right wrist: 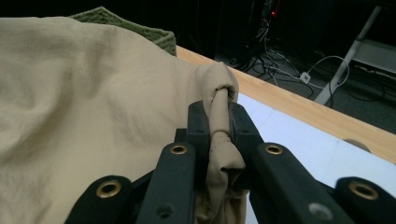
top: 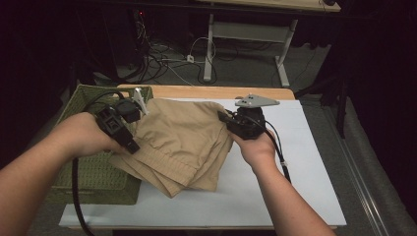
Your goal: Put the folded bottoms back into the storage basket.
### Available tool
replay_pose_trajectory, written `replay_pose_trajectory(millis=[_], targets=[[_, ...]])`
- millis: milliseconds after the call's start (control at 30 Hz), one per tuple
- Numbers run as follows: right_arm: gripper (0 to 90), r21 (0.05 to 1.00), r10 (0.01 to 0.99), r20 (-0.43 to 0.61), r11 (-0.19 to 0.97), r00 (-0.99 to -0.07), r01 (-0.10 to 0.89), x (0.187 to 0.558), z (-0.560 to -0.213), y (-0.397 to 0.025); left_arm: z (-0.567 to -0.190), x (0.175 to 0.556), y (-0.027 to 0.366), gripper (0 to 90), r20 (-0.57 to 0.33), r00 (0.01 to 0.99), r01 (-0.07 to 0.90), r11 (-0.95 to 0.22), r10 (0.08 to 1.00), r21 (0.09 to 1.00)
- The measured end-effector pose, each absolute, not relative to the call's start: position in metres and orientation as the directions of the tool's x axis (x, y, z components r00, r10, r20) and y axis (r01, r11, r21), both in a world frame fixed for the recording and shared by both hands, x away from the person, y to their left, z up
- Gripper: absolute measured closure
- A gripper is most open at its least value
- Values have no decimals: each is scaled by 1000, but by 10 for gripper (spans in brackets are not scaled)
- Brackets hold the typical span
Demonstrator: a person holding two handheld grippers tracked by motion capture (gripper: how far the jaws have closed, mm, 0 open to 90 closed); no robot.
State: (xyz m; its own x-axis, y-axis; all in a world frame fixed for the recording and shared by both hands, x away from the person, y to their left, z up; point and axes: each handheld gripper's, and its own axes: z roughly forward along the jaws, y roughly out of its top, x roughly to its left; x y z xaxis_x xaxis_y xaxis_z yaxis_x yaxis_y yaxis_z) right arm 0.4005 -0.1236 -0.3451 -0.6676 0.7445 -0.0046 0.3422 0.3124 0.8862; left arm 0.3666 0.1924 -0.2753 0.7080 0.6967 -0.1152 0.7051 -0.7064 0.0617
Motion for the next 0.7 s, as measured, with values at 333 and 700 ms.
replay_pose_trajectory(millis=[333, 700], targets=[[831, 890, 714, -25, 336, -700, 310, 411, -333, -77, -266, 362, 242, 762, -93, 672, 741, -665, 735, 92], [830, 879, 660, -4, 360, -751, 312, 427, -338, -13, -270, 361, 311, 761, -56, 591, 804, -582, 805, 119]])
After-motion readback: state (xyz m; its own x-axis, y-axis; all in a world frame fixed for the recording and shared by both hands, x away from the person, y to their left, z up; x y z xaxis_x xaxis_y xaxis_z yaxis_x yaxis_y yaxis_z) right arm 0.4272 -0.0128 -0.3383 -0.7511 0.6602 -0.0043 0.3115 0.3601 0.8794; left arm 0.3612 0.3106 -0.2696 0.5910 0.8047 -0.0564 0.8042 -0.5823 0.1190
